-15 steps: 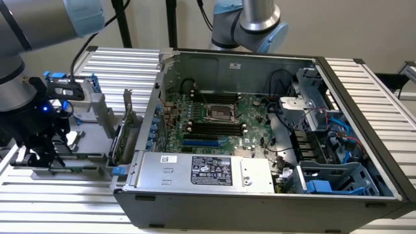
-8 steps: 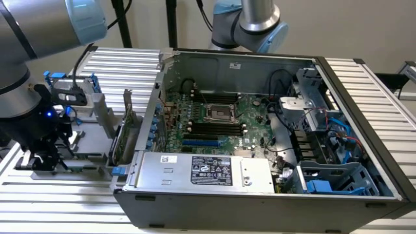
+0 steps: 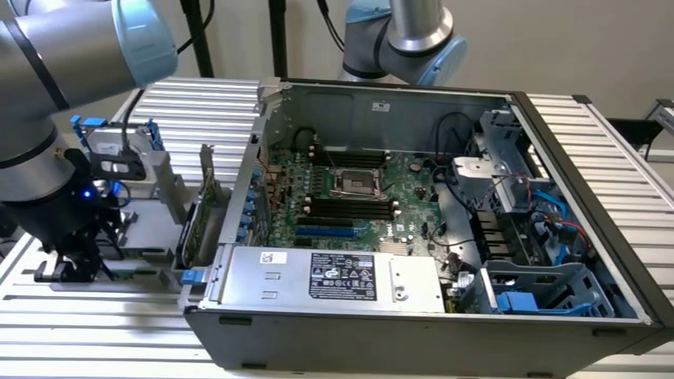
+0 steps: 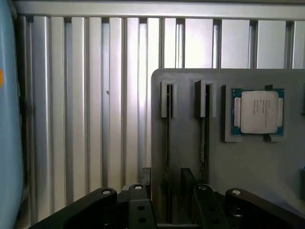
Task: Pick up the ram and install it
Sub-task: 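Pick up the ram and move it above insertion slot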
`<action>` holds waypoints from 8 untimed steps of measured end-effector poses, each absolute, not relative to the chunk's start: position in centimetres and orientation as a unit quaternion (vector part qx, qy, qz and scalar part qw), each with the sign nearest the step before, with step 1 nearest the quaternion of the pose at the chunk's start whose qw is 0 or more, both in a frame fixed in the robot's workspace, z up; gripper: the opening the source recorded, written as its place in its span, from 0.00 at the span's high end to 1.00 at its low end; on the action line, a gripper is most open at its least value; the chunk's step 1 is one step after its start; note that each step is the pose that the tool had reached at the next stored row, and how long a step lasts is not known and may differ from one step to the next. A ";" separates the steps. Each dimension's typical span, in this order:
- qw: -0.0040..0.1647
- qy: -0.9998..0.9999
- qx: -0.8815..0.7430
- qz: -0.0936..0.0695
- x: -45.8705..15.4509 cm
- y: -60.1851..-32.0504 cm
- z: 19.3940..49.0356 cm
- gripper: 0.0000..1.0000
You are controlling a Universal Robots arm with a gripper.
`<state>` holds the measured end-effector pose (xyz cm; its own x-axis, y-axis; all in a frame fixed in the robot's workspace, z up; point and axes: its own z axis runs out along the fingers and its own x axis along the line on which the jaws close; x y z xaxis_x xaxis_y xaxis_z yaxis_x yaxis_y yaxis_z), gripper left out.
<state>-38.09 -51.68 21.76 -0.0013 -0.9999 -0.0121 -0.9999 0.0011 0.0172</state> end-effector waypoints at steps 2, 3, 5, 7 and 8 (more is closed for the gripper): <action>0.002 -0.707 0.707 -0.010 -38.1 -51.6 21.4 0.61; 0.002 -0.707 0.707 -0.010 -38.1 -51.5 21.2 0.61; 0.002 -0.707 0.707 -0.010 -38.1 -51.4 20.9 0.61; 0.002 -0.707 0.707 -0.010 -38.1 -51.4 20.6 0.61; 0.002 -0.707 0.707 -0.010 -38.1 -51.4 20.5 0.61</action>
